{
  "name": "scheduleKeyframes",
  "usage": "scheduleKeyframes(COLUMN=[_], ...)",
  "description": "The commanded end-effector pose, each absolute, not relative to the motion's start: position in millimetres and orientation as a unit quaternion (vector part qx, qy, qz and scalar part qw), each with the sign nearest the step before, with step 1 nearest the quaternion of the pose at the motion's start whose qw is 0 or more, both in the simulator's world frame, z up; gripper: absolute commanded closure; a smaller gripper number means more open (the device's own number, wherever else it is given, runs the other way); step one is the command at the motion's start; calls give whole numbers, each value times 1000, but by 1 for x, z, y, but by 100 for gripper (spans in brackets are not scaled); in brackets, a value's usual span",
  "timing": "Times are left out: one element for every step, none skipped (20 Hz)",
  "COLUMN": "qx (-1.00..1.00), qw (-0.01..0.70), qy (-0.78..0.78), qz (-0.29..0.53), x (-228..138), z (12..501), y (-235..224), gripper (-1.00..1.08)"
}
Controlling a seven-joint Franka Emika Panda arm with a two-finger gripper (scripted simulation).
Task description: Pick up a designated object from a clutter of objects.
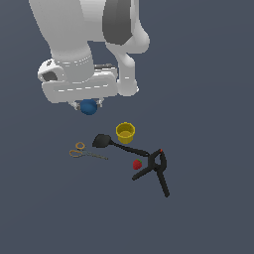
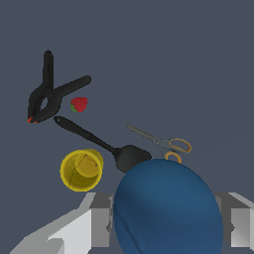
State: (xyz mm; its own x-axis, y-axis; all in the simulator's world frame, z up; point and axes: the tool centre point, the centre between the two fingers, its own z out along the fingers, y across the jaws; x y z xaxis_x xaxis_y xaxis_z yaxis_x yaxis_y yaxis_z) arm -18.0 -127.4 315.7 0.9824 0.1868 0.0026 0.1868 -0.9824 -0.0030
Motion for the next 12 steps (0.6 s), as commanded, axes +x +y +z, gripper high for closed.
scheduleKeyframes(qx=[-996,-996,-996,-996,-996,-996,-996,-996,-996,-996,-996,-996], qw=[1,1,1,1,1,1,1,1,1,0,0,0], qy=[-94,-94,-94,-94,-94,-94,-94,-94,-94,-94,-94,-94], qz=[-1,-1,-1,-1,0,0,0,0,0,0,0,0], x=[-21,-22,-23,-23,-24,-24,-25,-25,-25,-25,-25,-25], z=[339,347,355,362,368,374,380,385,389,393,397,400], y=[-145,-151,-157,-162,-167,-172,-176,-180,-184,-187,-190,-192], gripper=[108,108,108,108,108,108,108,108,108,108,108,108])
